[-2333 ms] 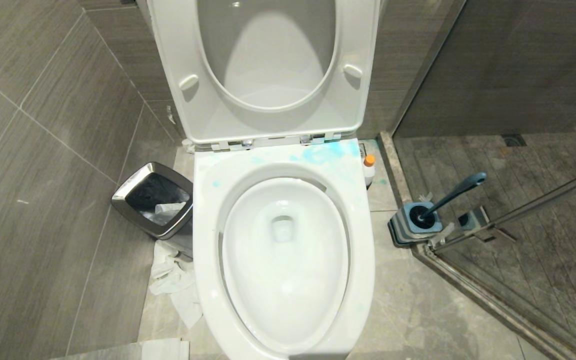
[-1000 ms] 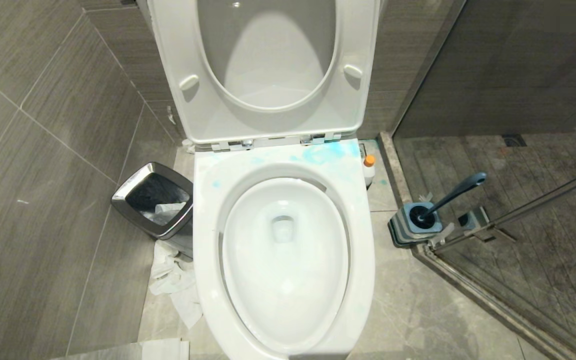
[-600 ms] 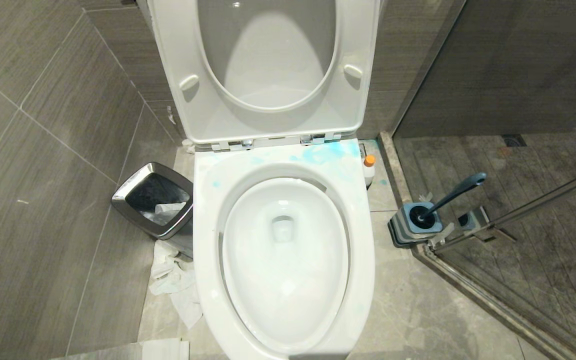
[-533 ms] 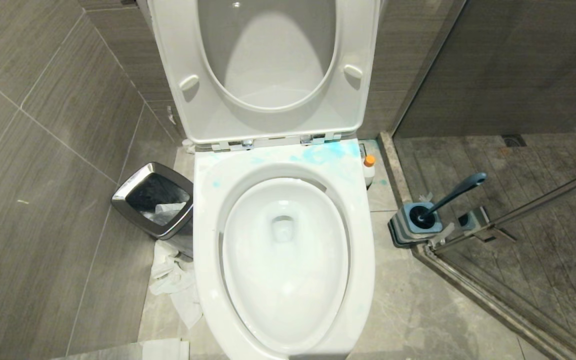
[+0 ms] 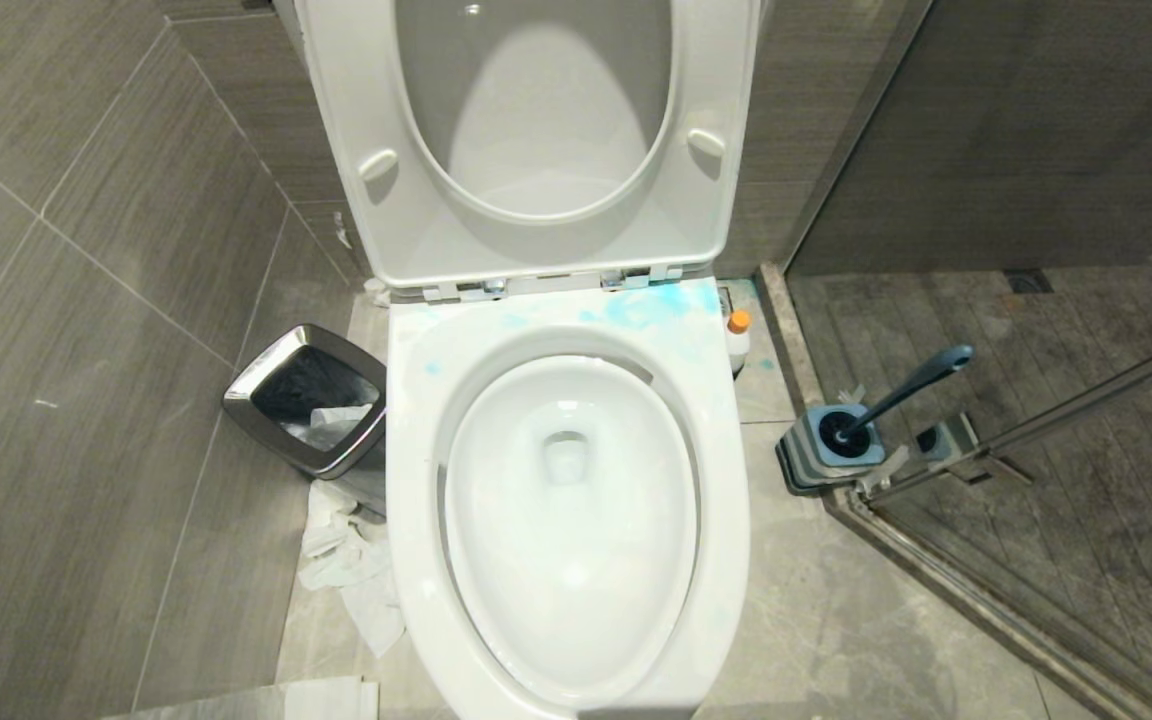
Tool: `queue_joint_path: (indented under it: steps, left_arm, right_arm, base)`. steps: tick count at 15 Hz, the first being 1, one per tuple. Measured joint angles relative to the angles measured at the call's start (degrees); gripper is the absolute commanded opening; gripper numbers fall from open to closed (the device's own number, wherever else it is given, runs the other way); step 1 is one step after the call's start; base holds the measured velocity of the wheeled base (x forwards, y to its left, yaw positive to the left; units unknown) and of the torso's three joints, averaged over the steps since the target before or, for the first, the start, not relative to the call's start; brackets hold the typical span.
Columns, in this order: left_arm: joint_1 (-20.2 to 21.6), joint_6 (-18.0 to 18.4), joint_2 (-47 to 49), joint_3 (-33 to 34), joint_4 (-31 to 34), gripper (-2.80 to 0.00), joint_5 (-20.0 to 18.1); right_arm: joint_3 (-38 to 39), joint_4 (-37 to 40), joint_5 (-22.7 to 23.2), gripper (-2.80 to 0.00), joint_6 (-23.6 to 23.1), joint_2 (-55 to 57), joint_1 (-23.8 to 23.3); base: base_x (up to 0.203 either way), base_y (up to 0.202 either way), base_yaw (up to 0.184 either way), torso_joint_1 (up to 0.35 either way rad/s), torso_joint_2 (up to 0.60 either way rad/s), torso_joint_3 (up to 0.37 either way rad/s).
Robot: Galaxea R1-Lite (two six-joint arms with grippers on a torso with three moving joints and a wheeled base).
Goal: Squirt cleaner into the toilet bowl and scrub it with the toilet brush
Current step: Pour in the cleaning agent
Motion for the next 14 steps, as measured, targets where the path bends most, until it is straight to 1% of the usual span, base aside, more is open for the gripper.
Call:
queue_joint_path:
  steps: [2,14]
  left_arm:
    - [0.0,-1.4,0.0,0.0,-0.1,-2.8,0.0]
    - [0.0,-1.3,0.0,0.0,-0.1,-2.8,0.0]
  right_arm:
    - [0.0,0.0,0.0,-2.8,0.0,0.0,0.0]
    - [0.0,0.0,0.0,-2.8,0.0,0.0,0.0]
  base:
    - [0.0,0.0,0.0,0.0,0.0,0.0]
    - [0.0,0.0,0.0,0.0,0.0,-0.006]
